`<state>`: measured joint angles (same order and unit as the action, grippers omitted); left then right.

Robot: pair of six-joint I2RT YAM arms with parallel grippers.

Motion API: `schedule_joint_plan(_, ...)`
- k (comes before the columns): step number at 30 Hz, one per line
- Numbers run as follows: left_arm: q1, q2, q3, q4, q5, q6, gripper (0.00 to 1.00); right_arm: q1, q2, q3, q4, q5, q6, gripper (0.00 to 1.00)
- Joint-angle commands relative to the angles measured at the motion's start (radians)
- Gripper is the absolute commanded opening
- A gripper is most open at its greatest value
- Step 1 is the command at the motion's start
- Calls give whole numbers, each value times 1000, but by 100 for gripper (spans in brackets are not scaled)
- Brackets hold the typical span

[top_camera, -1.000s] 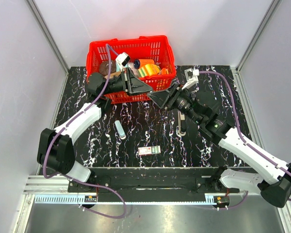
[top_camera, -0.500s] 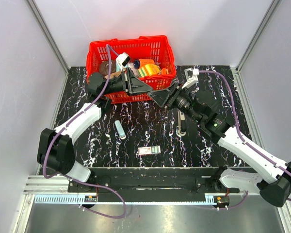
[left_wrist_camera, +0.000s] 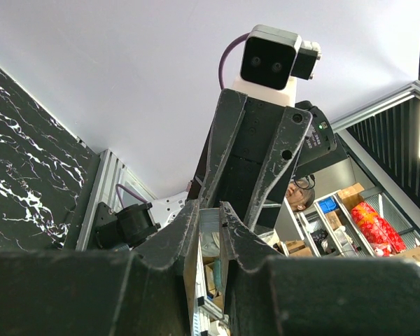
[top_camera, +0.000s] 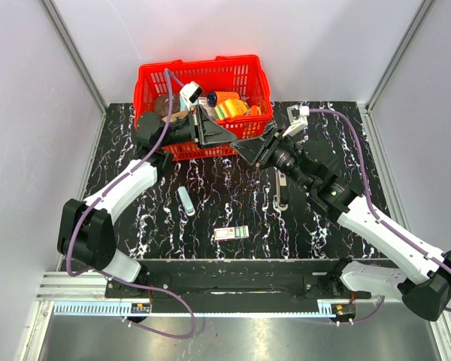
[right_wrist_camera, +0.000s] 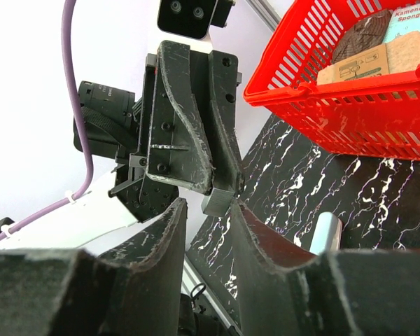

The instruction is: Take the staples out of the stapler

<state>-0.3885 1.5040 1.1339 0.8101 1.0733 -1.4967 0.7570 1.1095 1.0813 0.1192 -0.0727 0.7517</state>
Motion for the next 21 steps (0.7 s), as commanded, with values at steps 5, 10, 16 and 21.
schedule_joint_plan(5, -10, -44, 9, 21, 1, 16, 10, -13, 0, 2, 79, -16, 17, 33)
schedule_joint_plan(10, -10, -44, 7, 17, 1, 21, 11, -13, 1, -1, 86, -13, 18, 27)
schedule_joint_plan(16, -9, -56, 12, -25, 2, 68, 16, -13, -7, -6, 79, -16, 18, 24)
schedule_joint_plan(21, -10, -64, 15, -57, 2, 95, 25, -13, -28, -20, 60, -7, 14, 23)
